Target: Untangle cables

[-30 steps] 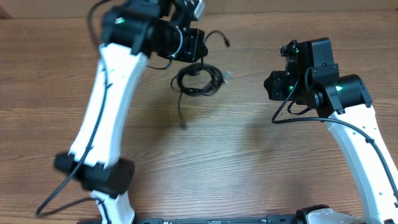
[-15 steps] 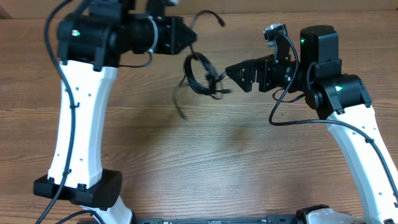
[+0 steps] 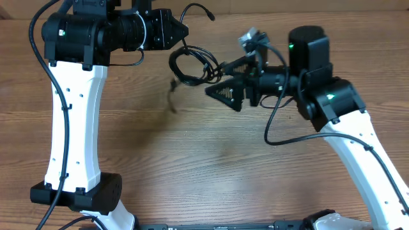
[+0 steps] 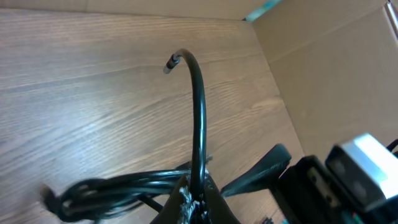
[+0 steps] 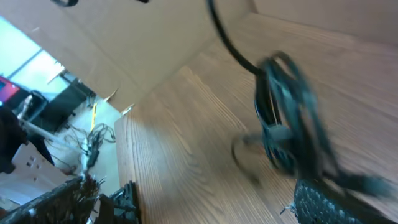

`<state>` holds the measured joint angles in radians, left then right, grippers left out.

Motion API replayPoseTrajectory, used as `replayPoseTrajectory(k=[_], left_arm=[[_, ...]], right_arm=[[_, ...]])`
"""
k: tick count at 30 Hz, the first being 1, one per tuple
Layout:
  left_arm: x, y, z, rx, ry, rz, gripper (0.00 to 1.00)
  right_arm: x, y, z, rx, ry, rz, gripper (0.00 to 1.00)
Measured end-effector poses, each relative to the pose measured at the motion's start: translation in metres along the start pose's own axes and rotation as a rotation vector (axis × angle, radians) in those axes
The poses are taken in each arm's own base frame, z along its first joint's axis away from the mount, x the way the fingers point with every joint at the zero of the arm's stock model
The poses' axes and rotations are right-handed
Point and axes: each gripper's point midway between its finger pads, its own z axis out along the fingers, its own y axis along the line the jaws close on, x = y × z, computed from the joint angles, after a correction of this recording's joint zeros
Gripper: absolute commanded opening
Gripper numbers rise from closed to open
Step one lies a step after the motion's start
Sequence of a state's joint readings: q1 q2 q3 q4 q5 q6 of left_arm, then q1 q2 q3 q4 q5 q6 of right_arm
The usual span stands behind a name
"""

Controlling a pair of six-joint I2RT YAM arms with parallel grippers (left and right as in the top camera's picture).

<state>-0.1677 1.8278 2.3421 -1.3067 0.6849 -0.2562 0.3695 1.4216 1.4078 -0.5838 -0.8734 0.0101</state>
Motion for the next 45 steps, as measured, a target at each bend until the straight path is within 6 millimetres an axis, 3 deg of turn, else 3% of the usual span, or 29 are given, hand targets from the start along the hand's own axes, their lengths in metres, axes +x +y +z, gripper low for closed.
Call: replayPoseTrajectory(k=[5, 12, 18, 26, 30, 31, 32, 33, 40, 45], left_arm=[[0.003, -0.004, 0.0, 0.024, 0.014, -0.007, 0.04], [0.009, -0.005, -0.001, 0.029, 0.037, -0.023, 0.04], [0.012, -0.004, -0.001, 0.027, 0.047, -0.032, 0.04], [0.014, -0.009, -0.002, 0.048, 0.056, -0.034, 0.04], [0.015, -0.013, -0.003, 0.071, 0.061, -0.034, 0.04], [0.016, -0.014, -0.003, 0.075, 0.064, -0.034, 0.04], [0.017, -0.014, -0.003, 0.076, 0.066, -0.036, 0.04], [0.017, -0.015, -0.003, 0.078, 0.069, -0.038, 0.04], [0.022, -0.014, -0.002, 0.065, 0.082, -0.042, 0.04], [0.035, 0.014, -0.006, -0.108, 0.111, -0.08, 0.04]], right_arm=[[0.003, 0.0, 0.011, 0.054, 0.013, -0.028, 1.0], [-0.005, -0.012, 0.009, 0.132, -0.012, -0.088, 1.0], [-0.037, -0.011, -0.003, 0.215, -0.066, -0.205, 0.98], [-0.018, -0.035, 0.006, 0.283, 0.022, -0.22, 0.9], [-0.007, -0.05, 0.016, 0.293, 0.063, -0.195, 0.73], [-0.005, -0.052, 0.017, 0.296, 0.068, -0.194, 0.56], [-0.004, -0.054, 0.018, 0.299, 0.072, -0.194, 0.1], [-0.004, -0.054, 0.018, 0.302, 0.075, -0.198, 0.04], [-0.006, -0.055, 0.018, 0.304, 0.069, -0.207, 0.04], [-0.014, -0.053, 0.006, 0.353, 0.048, -0.224, 0.04]])
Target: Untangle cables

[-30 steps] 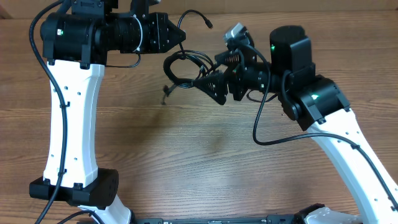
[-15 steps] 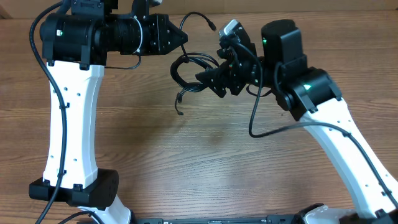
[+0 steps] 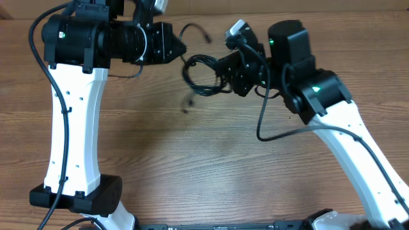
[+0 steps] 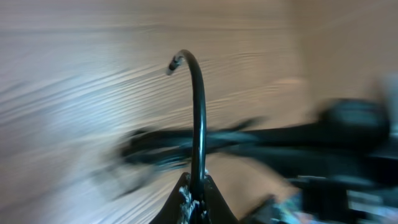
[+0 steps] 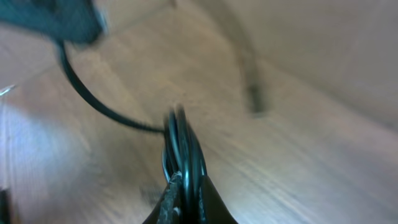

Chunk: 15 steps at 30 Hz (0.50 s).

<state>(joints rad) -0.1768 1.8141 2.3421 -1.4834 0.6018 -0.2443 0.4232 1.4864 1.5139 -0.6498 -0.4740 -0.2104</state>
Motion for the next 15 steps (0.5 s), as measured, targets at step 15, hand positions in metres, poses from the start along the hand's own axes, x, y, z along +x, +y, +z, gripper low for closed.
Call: replayPoseTrajectory(k=[15], left_arm=[[0.049, 0.008, -0.213, -0.457, -0.58, 0.0, 0.04]], right_arm=[[-0.064, -0.076, -0.218, 0.483, -0.347, -0.006, 0.04]])
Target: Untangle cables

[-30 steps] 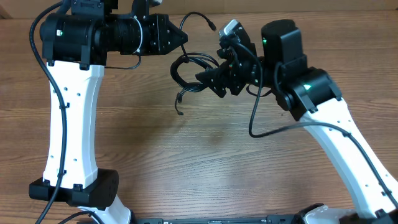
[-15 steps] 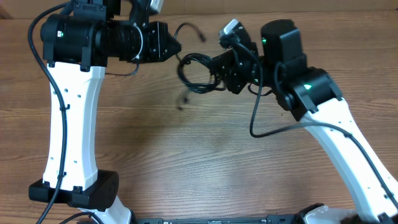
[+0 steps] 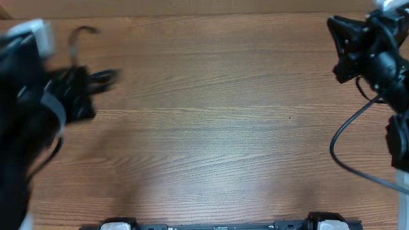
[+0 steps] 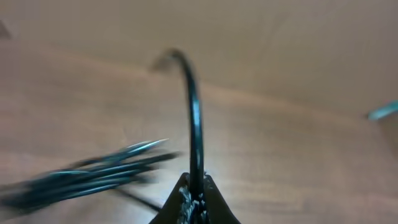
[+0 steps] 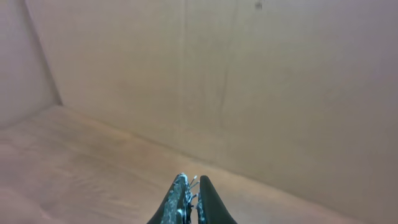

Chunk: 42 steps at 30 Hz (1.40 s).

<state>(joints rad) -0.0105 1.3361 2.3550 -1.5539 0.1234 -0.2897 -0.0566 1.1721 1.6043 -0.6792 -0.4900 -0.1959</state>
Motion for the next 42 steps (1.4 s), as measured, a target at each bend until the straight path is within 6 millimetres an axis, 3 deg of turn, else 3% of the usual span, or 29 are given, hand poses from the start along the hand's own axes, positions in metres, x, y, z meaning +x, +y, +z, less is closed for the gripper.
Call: replayPoseTrajectory(k=[2, 5, 12, 15, 20, 23, 24, 27, 29, 30, 31, 33, 37, 40, 42], left_arm=[[-0.004, -0.005, -0.024, 0.024, -0.069, 0.009, 0.04], [-0.007, -0.008, -0.029, 0.038, -0.09, 0.012, 0.04], [-0.004, -0.008, 0.035, 0.045, 0.067, -0.006, 0.04], [0.005, -0.007, 0.064, 0.036, 0.153, -0.01, 0.04], [0.041, -0.015, 0.093, 0.008, 0.335, 0.041, 0.04], [0.069, -0.036, 0.109, 0.026, 0.453, 0.148, 0.05], [0.075, -0.043, 0.113, 0.038, 0.475, 0.181, 0.11], [0.097, -0.068, 0.134, 0.082, 0.554, 0.309, 0.54], [0.112, -0.079, 0.147, 0.087, 0.6, 0.371, 0.72], [0.116, -0.082, 0.152, 0.084, 0.614, 0.395, 0.91], [0.122, -0.084, 0.159, 0.074, 0.63, 0.427, 1.0], [0.13, -0.085, 0.17, 0.052, 0.655, 0.457, 1.0], [0.137, -0.08, 0.189, 0.004, 0.681, 0.486, 1.0], [0.134, -0.078, 0.193, -0.018, 0.666, 0.492, 1.0], [0.128, -0.078, 0.192, -0.033, 0.639, 0.481, 1.0]], right_arm=[[0.007, 0.004, 0.006, -0.05, 0.02, 0.037, 0.04], [0.014, 0.021, 0.017, -0.136, 0.05, 0.086, 0.04], [0.021, 0.074, 0.02, -0.309, 0.099, 0.131, 0.04], [0.022, 0.087, 0.021, -0.346, 0.109, 0.135, 0.04], [0.026, 0.102, 0.02, -0.384, 0.131, 0.142, 0.04], [0.026, 0.102, 0.02, -0.383, 0.132, 0.142, 0.04], [0.026, 0.102, 0.02, -0.383, 0.131, 0.142, 0.04], [0.027, 0.101, 0.021, -0.378, 0.134, 0.142, 0.04], [0.029, 0.101, 0.02, -0.375, 0.143, 0.146, 0.04], [0.03, 0.101, 0.02, -0.374, 0.148, 0.149, 0.04], [0.032, 0.101, 0.02, -0.371, 0.156, 0.152, 0.04], [0.036, 0.099, 0.02, -0.36, 0.173, 0.159, 0.09], [0.048, 0.096, 0.019, -0.329, 0.227, 0.186, 0.33], [0.06, 0.096, 0.017, -0.319, 0.278, 0.205, 0.52], [0.068, 0.096, 0.016, -0.318, 0.31, 0.216, 0.57]])
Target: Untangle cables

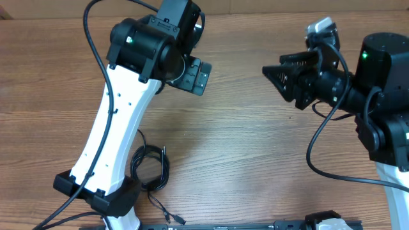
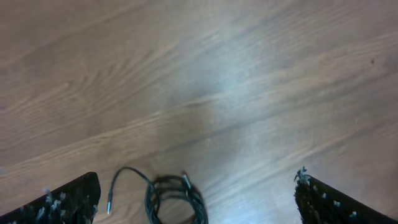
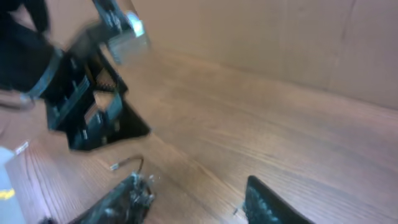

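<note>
A black cable point(image 1: 151, 168) lies loosely coiled on the wooden table beside the left arm's base, one plug end point(image 1: 170, 216) trailing toward the front edge. In the left wrist view the coil point(image 2: 175, 198) sits far below, between wide-apart fingers. My left gripper point(image 1: 193, 72) hangs open high over the table's back middle, holding nothing. My right gripper point(image 1: 281, 85) is open too, pointing left, empty. The right wrist view shows a cable end point(image 3: 127, 163) beyond its left finger point(image 3: 127, 198).
The left arm's white link point(image 1: 112, 128) slants across the left half of the table, close beside the coil. A cardboard wall point(image 3: 298, 37) stands behind the table. The left gripper's black body point(image 3: 87, 93) shows in the right wrist view.
My left gripper was shut on the cable at the far left; now it is open over the back middle and the cable lies on the table. My right gripper has opened and moved inward.
First my left gripper held one cable end with the coil hanging, my right gripper open beside it. Then the right gripper was shut on the coil. Then the arms were far apart, the cable with the left. Now it lies coiled on the table, both grippers open.
</note>
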`<state>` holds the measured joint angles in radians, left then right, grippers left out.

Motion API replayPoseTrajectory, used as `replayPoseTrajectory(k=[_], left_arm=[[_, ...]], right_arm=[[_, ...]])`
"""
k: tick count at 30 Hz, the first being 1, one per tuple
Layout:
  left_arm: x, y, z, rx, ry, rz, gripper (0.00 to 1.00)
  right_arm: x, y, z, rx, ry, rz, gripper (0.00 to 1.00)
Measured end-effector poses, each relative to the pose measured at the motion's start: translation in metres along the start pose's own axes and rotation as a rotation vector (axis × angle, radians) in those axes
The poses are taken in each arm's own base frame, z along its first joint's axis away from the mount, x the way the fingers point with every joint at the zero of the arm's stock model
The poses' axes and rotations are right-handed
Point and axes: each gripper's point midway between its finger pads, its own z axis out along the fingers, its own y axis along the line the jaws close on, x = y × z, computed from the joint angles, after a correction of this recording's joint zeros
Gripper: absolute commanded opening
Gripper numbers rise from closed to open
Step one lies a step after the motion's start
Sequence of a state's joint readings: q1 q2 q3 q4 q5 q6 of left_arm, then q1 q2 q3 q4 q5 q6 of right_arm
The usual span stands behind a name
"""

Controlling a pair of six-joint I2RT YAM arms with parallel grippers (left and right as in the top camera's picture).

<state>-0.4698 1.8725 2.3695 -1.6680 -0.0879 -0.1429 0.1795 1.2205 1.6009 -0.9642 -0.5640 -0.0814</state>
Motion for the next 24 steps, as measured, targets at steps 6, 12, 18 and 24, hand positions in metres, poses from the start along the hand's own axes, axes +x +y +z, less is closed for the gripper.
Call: replayPoseTrajectory(k=[6, 12, 18, 24], left_arm=[[-0.028, 0.013, -0.049, -0.028, -0.205, -0.121, 1.0], [-0.03, 0.033, -0.135, -0.035, -0.47, -0.227, 1.0], [-0.08, 0.057, -0.22, -0.062, -0.888, -0.352, 1.0], [-0.126, 0.079, -0.312, -0.155, -1.314, -0.397, 1.0]], right_arm=[[0.027, 0.002, 0.031, -0.042, 0.116, 0.042, 0.59], [0.053, 0.021, 0.082, -0.097, 0.236, 0.01, 0.61], [0.041, 0.03, 0.097, -0.085, 0.181, -0.06, 0.67], [0.043, 0.029, 0.097, -0.069, 0.188, -0.062, 0.7]])
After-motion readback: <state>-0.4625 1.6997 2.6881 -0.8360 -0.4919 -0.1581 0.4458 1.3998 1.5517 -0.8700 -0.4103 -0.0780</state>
